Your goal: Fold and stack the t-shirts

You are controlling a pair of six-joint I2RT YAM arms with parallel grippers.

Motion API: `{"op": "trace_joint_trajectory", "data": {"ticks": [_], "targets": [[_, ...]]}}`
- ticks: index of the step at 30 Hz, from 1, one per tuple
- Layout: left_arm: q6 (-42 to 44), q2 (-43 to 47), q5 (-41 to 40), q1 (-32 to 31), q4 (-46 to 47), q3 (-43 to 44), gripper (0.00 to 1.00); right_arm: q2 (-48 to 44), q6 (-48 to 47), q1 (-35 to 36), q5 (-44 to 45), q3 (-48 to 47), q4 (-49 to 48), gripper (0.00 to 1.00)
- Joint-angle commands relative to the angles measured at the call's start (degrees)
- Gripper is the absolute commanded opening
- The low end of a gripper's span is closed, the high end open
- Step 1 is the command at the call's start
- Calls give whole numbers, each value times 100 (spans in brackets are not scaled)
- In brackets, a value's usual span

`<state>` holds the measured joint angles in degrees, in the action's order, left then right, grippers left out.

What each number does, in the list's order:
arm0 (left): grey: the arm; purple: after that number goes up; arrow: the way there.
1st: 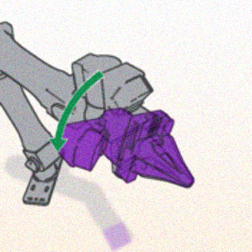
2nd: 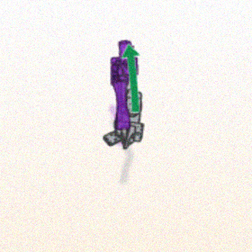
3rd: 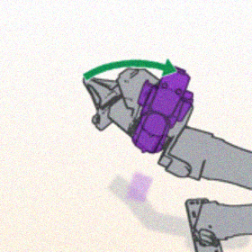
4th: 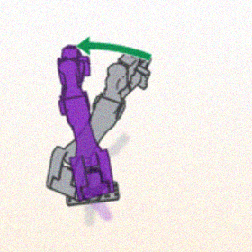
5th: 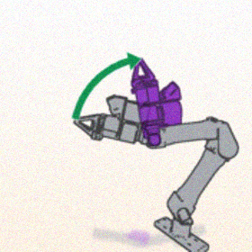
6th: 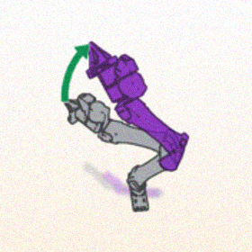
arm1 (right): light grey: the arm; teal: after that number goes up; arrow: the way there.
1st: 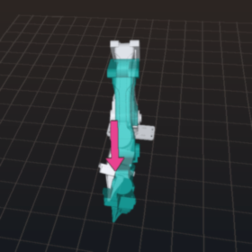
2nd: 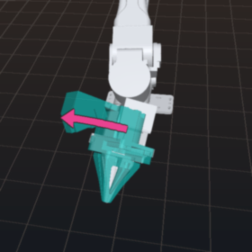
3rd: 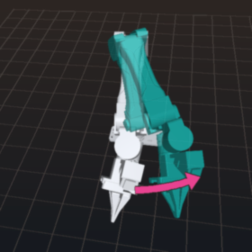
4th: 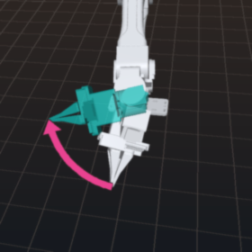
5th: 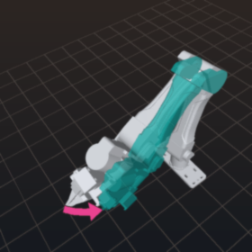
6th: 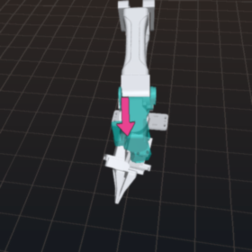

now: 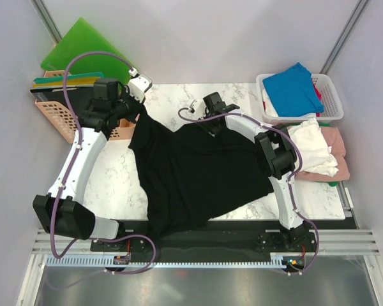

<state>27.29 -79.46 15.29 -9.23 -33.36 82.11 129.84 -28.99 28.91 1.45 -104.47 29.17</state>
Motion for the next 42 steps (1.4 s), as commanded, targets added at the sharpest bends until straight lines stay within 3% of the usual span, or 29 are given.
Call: {"op": "trace_joint_trajectory", "data": {"ticks": [1, 9, 12, 13, 15, 22, 34, 38, 42], "targets": [[-48, 45, 53, -35, 278, -54, 2, 199, -80, -17, 171, -232, -25, 55], [13, 80, -26, -35, 269, -37, 2, 138, -150, -43, 338, -92, -87, 52], [-22, 54, 18, -35, 269, -54, 2, 147, -133, -52, 321, -13, -104, 31], [-31, 71, 27, -35, 269, -63, 2, 121, -133, -60, 286, 57, -113, 16], [-31, 89, 44, -34, 278, -124, 2, 51, -124, -52, 259, 145, -183, 1], [49, 194, -8, -43, 278, -344, 2, -766, -54, -52, 434, 900, -543, 0], [-57, 580, 9, -175, 287, -617, 2, -3541, 262, -34, 988, 1762, -1053, 0], [83, 1063, -78, -184, 41, -57, 2, -4685, 429, -34, 1260, 1737, -1071, 0], [417, 1941, -648, -184, -162, 726, 2, -5871, 386, -52, 1752, 957, -632, 0]]}}
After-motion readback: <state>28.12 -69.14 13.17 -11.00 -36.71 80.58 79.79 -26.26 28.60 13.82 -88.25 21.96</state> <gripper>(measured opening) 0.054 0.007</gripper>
